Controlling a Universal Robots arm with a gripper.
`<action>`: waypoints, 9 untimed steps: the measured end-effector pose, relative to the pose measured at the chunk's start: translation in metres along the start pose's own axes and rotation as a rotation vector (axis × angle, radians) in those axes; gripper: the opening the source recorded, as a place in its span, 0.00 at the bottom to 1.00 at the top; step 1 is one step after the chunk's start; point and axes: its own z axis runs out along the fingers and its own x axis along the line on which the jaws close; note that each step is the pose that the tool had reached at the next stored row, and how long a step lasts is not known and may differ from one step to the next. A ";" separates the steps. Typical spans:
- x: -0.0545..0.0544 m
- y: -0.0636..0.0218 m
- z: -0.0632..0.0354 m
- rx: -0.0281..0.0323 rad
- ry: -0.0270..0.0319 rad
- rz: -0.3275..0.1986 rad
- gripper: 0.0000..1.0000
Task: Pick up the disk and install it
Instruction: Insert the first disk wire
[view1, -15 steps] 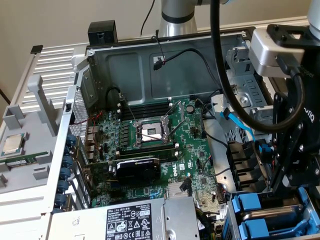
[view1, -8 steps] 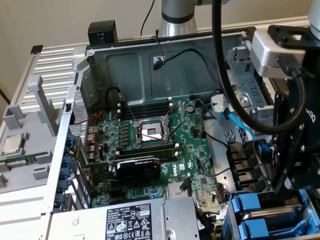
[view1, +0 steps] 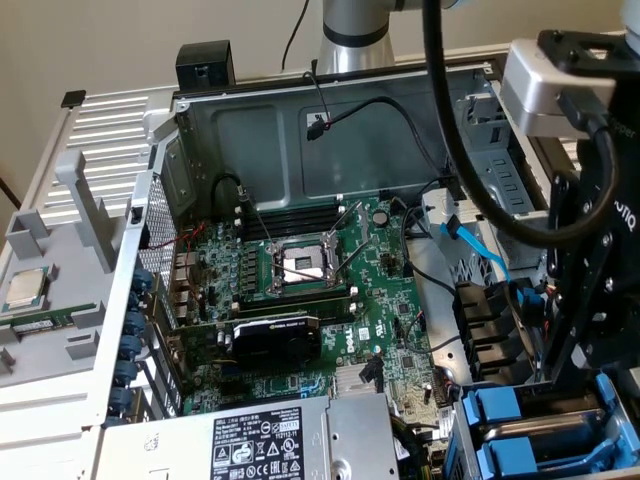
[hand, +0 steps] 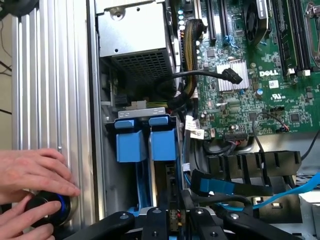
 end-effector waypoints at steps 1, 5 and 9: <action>0.000 0.0003 -0.0025 0.0001 0.0000 0.000 0.24; 0.001 0.0011 -0.0096 0.0001 -0.0002 0.000 0.24; 0.003 0.0020 -0.0182 0.0001 -0.0002 0.000 0.24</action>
